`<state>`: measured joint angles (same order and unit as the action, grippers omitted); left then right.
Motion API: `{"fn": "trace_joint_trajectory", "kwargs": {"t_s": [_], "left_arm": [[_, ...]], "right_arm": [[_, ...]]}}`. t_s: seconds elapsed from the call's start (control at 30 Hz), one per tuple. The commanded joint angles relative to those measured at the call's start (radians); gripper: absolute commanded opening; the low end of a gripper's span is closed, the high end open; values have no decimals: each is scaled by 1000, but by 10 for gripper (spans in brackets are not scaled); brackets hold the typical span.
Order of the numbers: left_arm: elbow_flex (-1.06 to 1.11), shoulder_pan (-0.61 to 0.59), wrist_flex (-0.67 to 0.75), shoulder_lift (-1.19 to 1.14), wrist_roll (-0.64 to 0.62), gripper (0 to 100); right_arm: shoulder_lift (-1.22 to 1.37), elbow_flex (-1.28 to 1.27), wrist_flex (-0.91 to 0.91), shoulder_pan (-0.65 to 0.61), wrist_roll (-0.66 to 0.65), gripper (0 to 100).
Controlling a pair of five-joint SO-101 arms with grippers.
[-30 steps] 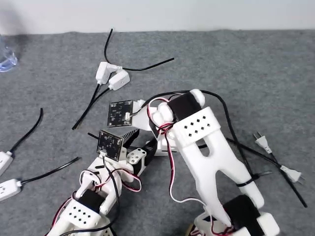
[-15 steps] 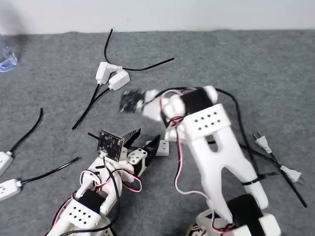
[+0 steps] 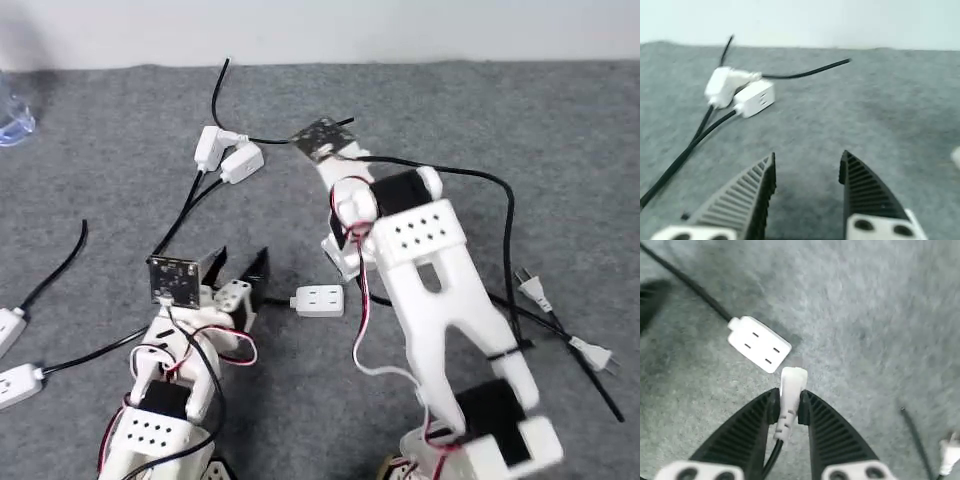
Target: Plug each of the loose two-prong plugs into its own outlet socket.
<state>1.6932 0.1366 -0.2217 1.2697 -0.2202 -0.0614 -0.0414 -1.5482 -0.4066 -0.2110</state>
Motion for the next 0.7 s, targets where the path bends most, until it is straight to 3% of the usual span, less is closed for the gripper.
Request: {"fn": "trace_joint_trajectory", "kwargs": {"t_s": [0.0,0.37,0.67], "left_arm": [[-7,-2,-46,9,11,199],[-7,57,-55,3,12,202],[-7,57,-81,8,12,201]], "right_arm": [[102,86,-10,2,29,8],[286,227,-50,-50,180,8],[298,236,-140,-59,190,8]]}}
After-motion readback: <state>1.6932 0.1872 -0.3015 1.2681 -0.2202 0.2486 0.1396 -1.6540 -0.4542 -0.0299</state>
